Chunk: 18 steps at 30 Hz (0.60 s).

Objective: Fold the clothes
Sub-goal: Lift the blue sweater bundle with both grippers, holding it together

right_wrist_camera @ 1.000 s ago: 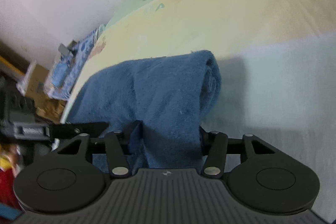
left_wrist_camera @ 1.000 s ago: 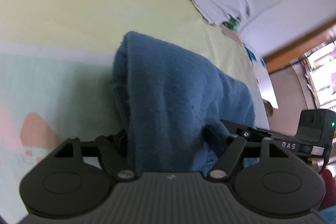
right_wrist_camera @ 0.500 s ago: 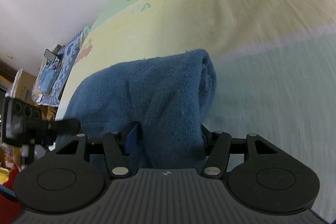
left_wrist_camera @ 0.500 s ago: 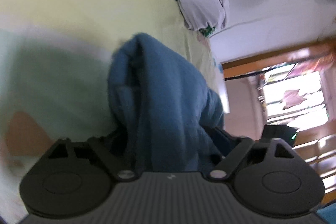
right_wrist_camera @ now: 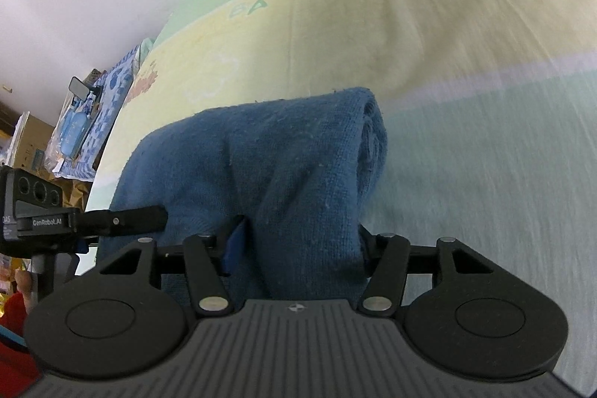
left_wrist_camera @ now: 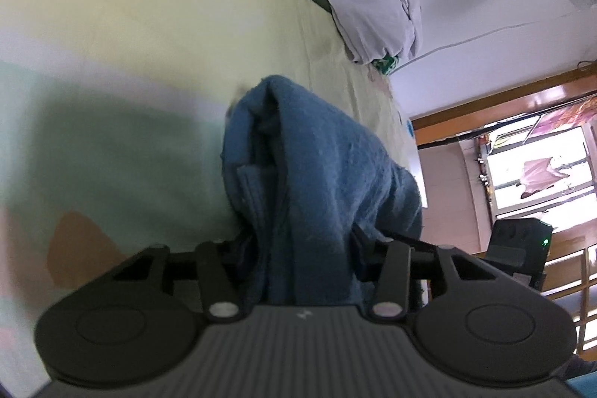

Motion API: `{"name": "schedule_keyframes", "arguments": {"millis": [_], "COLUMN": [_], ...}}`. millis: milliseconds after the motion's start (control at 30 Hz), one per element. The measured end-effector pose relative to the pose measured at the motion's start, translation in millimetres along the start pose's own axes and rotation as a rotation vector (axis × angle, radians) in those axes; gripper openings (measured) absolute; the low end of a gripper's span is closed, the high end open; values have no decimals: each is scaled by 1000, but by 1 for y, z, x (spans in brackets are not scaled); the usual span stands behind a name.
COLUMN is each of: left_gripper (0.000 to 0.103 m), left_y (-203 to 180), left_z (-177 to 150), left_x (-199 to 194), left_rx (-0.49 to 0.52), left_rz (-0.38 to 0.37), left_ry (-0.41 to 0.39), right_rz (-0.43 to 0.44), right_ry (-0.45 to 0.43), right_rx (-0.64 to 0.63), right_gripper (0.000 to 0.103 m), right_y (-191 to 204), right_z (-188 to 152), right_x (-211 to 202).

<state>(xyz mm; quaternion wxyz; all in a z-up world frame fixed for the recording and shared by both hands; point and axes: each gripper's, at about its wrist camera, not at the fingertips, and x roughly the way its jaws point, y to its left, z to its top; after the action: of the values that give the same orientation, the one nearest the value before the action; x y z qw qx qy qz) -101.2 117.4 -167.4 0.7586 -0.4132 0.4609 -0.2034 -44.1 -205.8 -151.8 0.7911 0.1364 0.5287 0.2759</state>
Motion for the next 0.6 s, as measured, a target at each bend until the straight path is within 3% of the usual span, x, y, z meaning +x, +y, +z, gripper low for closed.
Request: {"name": "schedule_keyframes", "arguments": {"millis": [233, 433, 600], "left_gripper": [49, 43, 42], "left_y": [-7, -29, -56], "left_z": [-6, -5, 0], "left_x": [0, -14, -33], "left_rx": [16, 48, 84], "left_rz": [49, 93, 132], "left_ry": [-43, -90, -134], "right_rz": [31, 46, 101], "right_ry": [-95, -65, -69], "right_rx": [30, 72, 31], "right_gripper": [65, 41, 38], "right_y": [1, -2, 7], "right_z": [-11, -4, 11], "right_x": [1, -6, -16]}}
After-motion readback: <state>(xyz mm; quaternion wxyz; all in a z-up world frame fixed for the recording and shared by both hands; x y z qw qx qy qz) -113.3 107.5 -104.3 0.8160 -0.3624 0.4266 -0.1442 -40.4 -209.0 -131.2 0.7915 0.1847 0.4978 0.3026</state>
